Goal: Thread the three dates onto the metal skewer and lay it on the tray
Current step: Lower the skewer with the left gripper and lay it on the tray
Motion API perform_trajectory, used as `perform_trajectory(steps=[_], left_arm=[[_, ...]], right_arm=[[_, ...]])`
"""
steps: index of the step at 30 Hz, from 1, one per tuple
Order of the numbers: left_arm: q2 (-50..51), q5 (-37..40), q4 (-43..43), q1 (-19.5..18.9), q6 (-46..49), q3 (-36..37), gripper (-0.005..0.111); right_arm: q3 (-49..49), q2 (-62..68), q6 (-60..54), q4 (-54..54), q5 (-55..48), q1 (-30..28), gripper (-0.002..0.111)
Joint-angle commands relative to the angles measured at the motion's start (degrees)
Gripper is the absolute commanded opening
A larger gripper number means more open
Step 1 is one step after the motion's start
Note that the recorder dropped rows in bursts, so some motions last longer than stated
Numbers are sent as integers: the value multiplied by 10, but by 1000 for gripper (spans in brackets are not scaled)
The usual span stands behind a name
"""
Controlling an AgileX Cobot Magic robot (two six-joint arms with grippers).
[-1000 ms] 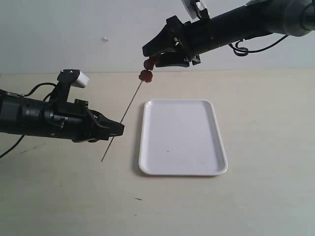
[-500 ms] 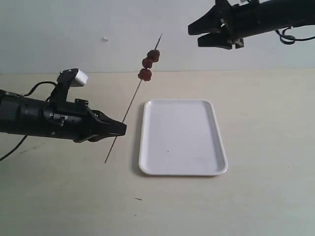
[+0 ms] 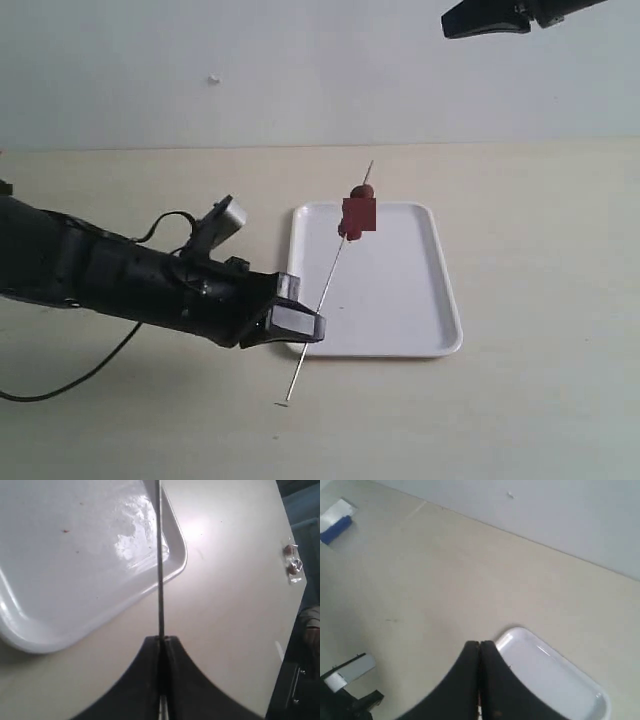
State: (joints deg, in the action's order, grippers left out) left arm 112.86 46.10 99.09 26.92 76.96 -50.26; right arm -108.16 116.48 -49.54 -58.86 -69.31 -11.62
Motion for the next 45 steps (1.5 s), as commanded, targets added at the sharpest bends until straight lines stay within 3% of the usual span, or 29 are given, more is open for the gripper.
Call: perform_trajectory(steps=[1,11,17,26,35,45], left_arm=[[8,-37,9,24,-61,-29,0],[9,-211,9,62,-139,-72,0],[21,-226,9,63,-144,-94,0],[56,-184,9,63,-157,-97,0],[56,-186,9,63,-156,-105,28],[56,-186,9,63,-162,-110,33]], right_arm=[[-2,-54,49,93,-7,6,0],[62,-185,47,92,-7,22,0],[116,-241,46,85,-7,22,0],[159,-298,32,84,-7,22,0],[159,-305,32,84,-7,22,0],[159,-305,32,84,-7,22,0]])
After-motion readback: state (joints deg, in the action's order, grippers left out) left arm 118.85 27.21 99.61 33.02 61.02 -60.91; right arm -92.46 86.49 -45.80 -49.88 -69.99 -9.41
